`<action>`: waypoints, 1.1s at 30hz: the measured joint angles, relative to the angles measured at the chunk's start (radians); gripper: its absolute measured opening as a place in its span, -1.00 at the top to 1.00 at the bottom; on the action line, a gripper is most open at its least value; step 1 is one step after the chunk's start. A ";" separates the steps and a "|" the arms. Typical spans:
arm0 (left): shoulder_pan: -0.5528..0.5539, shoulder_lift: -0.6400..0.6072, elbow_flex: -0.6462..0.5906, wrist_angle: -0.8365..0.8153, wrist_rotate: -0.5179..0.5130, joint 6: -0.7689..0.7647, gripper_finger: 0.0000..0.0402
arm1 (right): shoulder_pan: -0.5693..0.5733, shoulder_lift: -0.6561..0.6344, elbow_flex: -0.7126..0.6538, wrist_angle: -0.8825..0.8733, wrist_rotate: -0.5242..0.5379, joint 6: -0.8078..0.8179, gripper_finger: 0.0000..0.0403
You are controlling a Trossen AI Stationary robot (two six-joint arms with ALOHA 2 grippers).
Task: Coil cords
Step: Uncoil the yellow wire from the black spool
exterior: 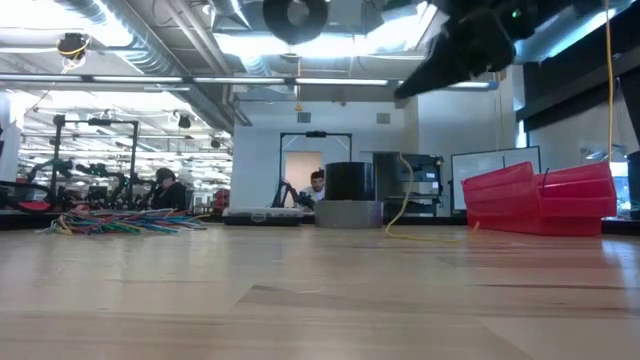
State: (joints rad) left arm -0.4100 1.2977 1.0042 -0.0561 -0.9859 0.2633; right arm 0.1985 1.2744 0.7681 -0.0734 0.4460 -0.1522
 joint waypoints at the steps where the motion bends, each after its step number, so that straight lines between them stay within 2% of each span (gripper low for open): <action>1: -0.005 -0.006 0.000 0.007 -0.001 -0.003 1.00 | -0.013 0.009 0.000 0.007 -0.038 0.015 0.99; 6: -0.010 -0.009 0.000 0.079 -0.072 0.026 1.00 | -0.060 0.084 -0.002 0.065 -0.185 0.017 0.99; 9: -0.007 -0.007 0.000 0.065 -0.064 0.021 1.00 | -0.070 0.136 -0.002 0.097 -0.217 0.017 0.99; 13: -0.024 -0.005 -0.001 0.044 0.009 0.014 1.00 | -0.077 0.189 -0.003 0.097 -0.143 0.021 0.99; 17: -0.046 -0.005 -0.001 -0.036 0.068 0.005 1.00 | -0.077 0.205 -0.003 0.065 0.013 0.066 0.94; 20: -0.058 -0.012 -0.001 -0.095 0.069 -0.018 1.00 | -0.075 0.186 -0.003 0.024 0.069 0.092 0.77; 23: -0.070 -0.030 -0.001 -0.140 0.069 -0.059 1.00 | -0.074 0.160 0.024 -0.052 0.076 0.121 0.52; 27: -0.077 -0.047 0.000 -0.186 0.071 -0.116 1.00 | -0.074 0.126 0.105 -0.257 -0.015 0.182 0.24; 30: -0.075 -0.049 0.000 -0.187 0.070 -0.146 1.00 | -0.074 0.102 0.173 -0.419 -0.078 0.255 0.12; 33: -0.068 -0.049 0.000 -0.191 0.070 -0.135 1.00 | -0.074 0.085 0.195 -0.456 -0.099 0.283 0.06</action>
State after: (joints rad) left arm -0.4782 1.2491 1.0039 -0.2468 -0.9161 0.1280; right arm 0.1249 1.3594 0.9627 -0.5294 0.3472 0.1311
